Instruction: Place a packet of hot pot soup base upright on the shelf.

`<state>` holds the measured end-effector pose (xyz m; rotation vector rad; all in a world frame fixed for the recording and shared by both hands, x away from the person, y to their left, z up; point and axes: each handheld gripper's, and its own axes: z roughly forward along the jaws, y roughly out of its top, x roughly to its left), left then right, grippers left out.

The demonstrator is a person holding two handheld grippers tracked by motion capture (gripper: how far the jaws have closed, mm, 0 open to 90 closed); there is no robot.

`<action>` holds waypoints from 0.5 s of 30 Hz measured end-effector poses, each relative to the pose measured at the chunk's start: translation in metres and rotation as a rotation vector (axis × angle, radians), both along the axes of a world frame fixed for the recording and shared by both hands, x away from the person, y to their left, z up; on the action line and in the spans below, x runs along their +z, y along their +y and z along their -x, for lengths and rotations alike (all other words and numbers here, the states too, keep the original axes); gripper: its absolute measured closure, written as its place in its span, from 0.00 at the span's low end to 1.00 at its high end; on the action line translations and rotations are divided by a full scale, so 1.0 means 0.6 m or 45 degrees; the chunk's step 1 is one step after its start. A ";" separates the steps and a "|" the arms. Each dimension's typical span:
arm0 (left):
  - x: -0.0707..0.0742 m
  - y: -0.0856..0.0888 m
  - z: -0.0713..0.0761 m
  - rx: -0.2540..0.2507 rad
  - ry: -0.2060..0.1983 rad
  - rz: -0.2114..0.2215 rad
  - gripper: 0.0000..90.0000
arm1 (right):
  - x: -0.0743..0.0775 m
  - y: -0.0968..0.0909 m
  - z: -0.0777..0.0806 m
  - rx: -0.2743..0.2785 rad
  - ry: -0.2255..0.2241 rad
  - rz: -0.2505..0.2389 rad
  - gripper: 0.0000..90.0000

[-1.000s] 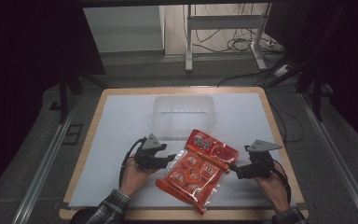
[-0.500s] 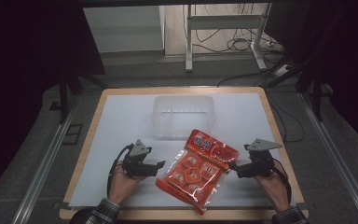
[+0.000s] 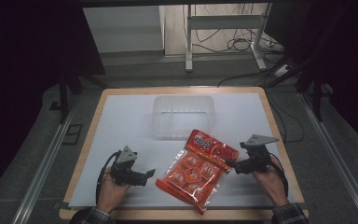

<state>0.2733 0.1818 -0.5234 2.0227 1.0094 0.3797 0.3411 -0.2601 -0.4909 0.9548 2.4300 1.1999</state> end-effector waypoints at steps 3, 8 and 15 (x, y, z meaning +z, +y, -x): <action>0.000 0.006 0.004 0.015 -0.006 -0.005 0.01 | -0.003 0.001 -0.008 0.008 0.024 0.005 0.06; -0.002 0.014 0.009 0.034 -0.010 -0.035 0.01 | -0.009 0.012 -0.015 0.007 0.041 0.031 0.05; -0.009 0.013 0.006 0.027 0.005 -0.062 0.01 | -0.018 0.034 -0.026 0.073 0.066 0.039 0.01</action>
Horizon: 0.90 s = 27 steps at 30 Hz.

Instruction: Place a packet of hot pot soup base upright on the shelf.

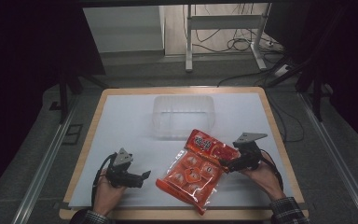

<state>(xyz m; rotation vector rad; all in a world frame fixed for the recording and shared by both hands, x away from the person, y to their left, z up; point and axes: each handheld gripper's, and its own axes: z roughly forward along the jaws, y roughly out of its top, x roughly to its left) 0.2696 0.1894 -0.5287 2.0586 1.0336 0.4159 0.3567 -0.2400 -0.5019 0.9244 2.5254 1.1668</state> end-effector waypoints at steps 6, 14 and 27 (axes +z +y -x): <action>0.001 0.000 0.001 0.004 -0.015 -0.005 0.01 | -0.008 0.011 -0.014 0.009 0.059 0.039 0.10; -0.001 -0.001 -0.001 0.006 -0.013 -0.010 0.02 | -0.007 0.018 -0.032 0.071 0.132 0.028 0.33; -0.002 -0.007 -0.001 -0.016 -0.019 -0.048 0.02 | -0.009 0.059 -0.031 0.188 0.190 0.096 0.57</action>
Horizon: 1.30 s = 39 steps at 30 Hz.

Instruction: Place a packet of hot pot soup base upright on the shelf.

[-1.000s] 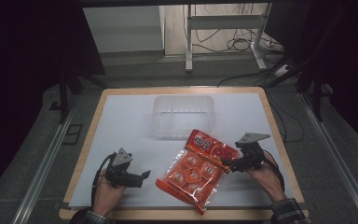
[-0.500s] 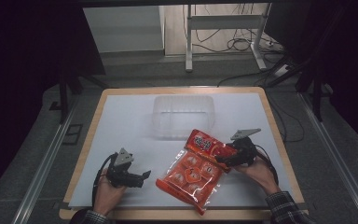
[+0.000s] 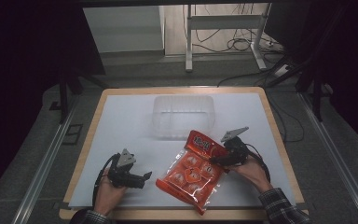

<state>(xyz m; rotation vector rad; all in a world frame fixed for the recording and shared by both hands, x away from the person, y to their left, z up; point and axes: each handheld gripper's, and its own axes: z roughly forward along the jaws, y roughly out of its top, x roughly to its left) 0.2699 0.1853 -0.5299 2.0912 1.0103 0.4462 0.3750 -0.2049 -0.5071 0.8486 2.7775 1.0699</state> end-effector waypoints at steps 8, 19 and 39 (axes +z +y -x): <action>0.000 0.000 0.000 0.002 -0.001 -0.009 0.03 | -0.009 0.019 -0.009 -0.046 0.037 0.048 0.94; 0.007 0.007 0.004 0.021 -0.037 -0.033 0.03 | 0.004 0.029 0.001 -0.041 -0.012 0.086 0.99; 0.008 0.023 0.006 0.055 -0.043 -0.037 0.03 | 0.074 0.024 0.017 -0.029 -0.044 0.004 0.99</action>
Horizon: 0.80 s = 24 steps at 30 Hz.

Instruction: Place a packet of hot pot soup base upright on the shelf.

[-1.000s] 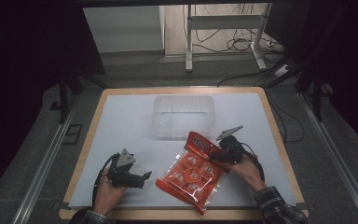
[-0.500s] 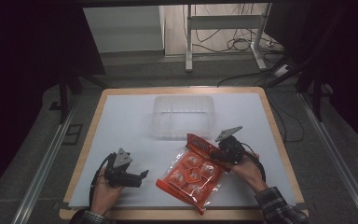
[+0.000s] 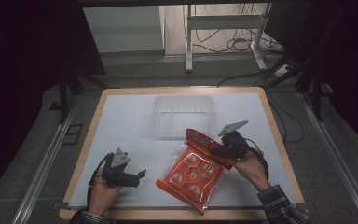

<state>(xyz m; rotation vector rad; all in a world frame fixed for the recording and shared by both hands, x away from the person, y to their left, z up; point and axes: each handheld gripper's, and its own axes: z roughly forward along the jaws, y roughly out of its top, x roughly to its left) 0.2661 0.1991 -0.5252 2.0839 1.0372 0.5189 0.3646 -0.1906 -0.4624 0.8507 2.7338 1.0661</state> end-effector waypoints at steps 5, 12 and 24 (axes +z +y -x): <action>0.000 -0.001 -0.001 -0.002 -0.003 -0.006 0.03 | 0.032 0.002 0.007 0.030 -0.019 -0.036 0.99; 0.002 0.000 -0.001 0.004 -0.020 0.009 0.02 | 0.084 0.011 0.021 0.073 -0.031 -0.092 0.99; 0.003 0.018 -0.004 0.045 -0.064 0.142 0.00 | 0.131 0.017 0.030 0.138 -0.023 -0.176 0.99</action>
